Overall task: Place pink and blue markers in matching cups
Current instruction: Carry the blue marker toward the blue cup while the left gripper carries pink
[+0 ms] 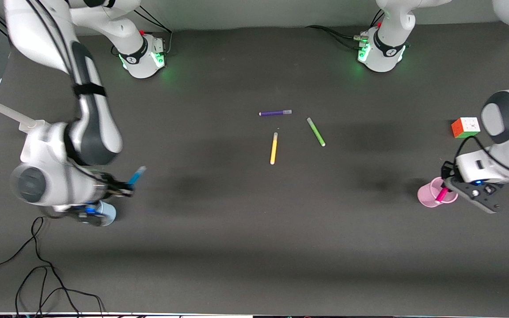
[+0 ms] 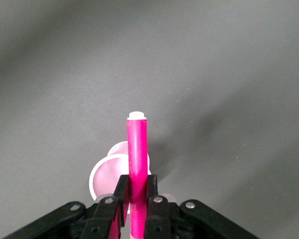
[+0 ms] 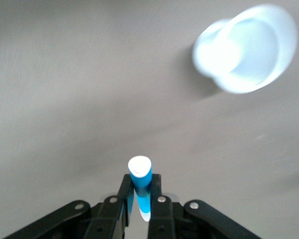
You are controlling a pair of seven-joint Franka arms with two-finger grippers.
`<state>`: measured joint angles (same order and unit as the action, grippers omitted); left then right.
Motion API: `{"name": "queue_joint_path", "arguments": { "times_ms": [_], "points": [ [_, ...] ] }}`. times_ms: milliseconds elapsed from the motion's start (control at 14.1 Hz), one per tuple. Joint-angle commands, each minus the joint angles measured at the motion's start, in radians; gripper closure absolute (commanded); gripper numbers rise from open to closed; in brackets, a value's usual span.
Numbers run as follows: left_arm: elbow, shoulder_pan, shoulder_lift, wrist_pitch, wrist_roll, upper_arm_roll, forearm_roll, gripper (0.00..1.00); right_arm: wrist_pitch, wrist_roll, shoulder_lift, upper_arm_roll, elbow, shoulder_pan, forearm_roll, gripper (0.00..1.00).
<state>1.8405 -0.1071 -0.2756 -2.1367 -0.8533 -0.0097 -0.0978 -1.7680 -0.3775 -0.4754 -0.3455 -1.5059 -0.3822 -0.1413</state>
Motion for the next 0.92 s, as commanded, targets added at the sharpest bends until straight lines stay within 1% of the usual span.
{"name": "queue_joint_path", "arguments": {
  "times_ms": [0, 71, 142, 213, 355, 497, 568, 781, 852],
  "points": [
    [0.039, -0.048, 0.015, -0.043, -0.230, -0.012, -0.159, 1.00, -0.065, 0.035, 0.060, -0.064, -0.020, -0.010, 0.039, 1.00],
    [0.039, -0.058, 0.006, -0.045, -0.298, -0.012, -0.212, 1.00, -0.088, 0.037, 0.073, -0.082, -0.022, -0.010, 0.039, 1.00],
    [0.040, -0.078, -0.008, -0.045, -0.343, -0.012, -0.239, 1.00, -0.115, 0.039, 0.093, -0.099, -0.034, -0.012, 0.043, 1.00],
    [0.042, -0.089, -0.019, -0.048, -0.381, -0.012, -0.253, 1.00, -0.166, 0.048, 0.130, -0.107, -0.080, -0.014, 0.066, 1.00],
    [0.042, -0.089, -0.025, -0.075, -0.461, -0.012, -0.279, 1.00, -0.336, 0.052, 0.220, -0.110, -0.239, -0.015, 0.107, 1.00],
    [0.037, -0.077, -0.024, -0.060, -0.408, -0.012, -0.273, 1.00, -0.457, 0.054, 0.267, -0.125, -0.341, -0.012, 0.138, 1.00],
    [0.036, -0.074, -0.025, -0.054, -0.320, -0.010, -0.246, 1.00, -0.509, 0.054, 0.268, -0.133, -0.370, -0.014, 0.138, 1.00],
    [0.016, -0.059, -0.024, -0.002, -0.039, -0.015, 0.003, 1.00, -0.657, 0.054, 0.256, -0.136, -0.425, -0.009, 0.138, 1.00],
    [0.006, -0.052, -0.025, 0.026, 0.033, -0.016, 0.057, 1.00, -0.710, 0.052, 0.253, -0.138, -0.453, -0.006, 0.138, 1.00]
  ]
}}
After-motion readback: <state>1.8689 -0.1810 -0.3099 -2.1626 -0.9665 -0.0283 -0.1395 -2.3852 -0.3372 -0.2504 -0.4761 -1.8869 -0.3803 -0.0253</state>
